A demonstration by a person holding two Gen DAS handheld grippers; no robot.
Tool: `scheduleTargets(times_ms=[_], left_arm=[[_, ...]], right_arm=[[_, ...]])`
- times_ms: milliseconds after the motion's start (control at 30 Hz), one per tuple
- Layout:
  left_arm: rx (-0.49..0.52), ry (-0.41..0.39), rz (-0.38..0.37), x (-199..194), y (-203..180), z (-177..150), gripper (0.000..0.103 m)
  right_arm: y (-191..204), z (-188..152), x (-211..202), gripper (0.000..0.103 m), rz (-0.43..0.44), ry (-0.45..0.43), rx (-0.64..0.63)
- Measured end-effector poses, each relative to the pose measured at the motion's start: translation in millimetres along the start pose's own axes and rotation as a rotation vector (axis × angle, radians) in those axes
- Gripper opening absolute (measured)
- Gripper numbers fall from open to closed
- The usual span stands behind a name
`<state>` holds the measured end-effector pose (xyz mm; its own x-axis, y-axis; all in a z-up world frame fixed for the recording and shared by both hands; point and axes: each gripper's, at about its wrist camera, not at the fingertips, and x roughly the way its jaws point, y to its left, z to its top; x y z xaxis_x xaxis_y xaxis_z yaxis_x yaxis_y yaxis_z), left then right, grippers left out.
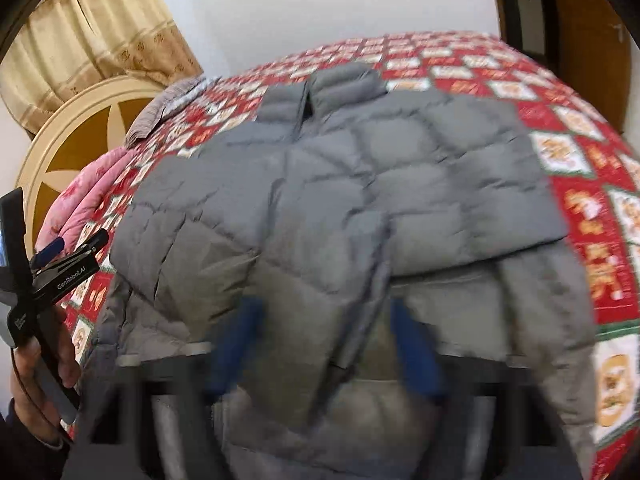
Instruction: Fold large clothes
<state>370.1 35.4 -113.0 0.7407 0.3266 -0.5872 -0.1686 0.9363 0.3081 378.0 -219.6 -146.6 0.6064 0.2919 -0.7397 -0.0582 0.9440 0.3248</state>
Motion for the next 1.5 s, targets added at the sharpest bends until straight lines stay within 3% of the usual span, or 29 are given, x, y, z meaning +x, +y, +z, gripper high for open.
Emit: scheduleTargets(times_ms=[100, 300, 467, 533, 567, 600, 667, 767, 833, 933, 1067, 1233, 1500], left_arm=[[-0.022, 0.019, 0.012, 8, 10, -4, 0.101], [-0.053, 0.05, 0.009, 20, 20, -5, 0.101], [-0.04, 0.057, 0.0, 19, 9, 0, 0.101], [-0.035, 0.046, -0.014, 14, 3, 4, 0.101], [-0.029, 0.038, -0.019, 12, 0, 7, 0.101], [-0.019, 0.027, -0.02, 9, -3, 11, 0.101], [-0.008, 0.001, -0.025, 2, -7, 20, 0.101], [-0.02, -0.029, -0.052, -4, -13, 36, 0.103], [-0.021, -0.051, -0.081, -5, -22, 43, 0.103], [0.007, -0.066, -0.132, 2, -45, 47, 0.103], [0.049, 0.002, -0.129, 31, -73, 39, 0.103], [0.057, 0.042, -0.115, 53, -78, 22, 0.103], [0.035, 0.058, -0.154, 62, -82, 12, 0.103]], right_arm=[[-1, -1, -7, 0.017, -0.015, -0.029, -0.009], [-27, -8, -37, 0.012, -0.107, -0.086, -0.01], [-45, -16, -35, 0.012, -0.157, -0.055, -0.008], [-47, -17, -34, 0.014, -0.157, -0.049, -0.007], [-48, -17, -36, 0.026, -0.173, -0.055, -0.003], [-50, -17, -39, 0.048, -0.206, -0.065, 0.006], [-55, -15, -55, 0.058, -0.252, -0.115, 0.044], [-50, -6, -79, 0.058, -0.335, -0.215, 0.059], [-37, 4, -88, 0.058, -0.302, -0.263, 0.04], [-11, 21, -76, 0.058, -0.276, -0.257, -0.015], [5, 33, -33, 0.058, -0.213, -0.191, -0.052], [-7, 26, 9, 0.058, -0.254, -0.13, -0.046], [-13, 13, 27, 0.058, -0.26, -0.12, -0.061]])
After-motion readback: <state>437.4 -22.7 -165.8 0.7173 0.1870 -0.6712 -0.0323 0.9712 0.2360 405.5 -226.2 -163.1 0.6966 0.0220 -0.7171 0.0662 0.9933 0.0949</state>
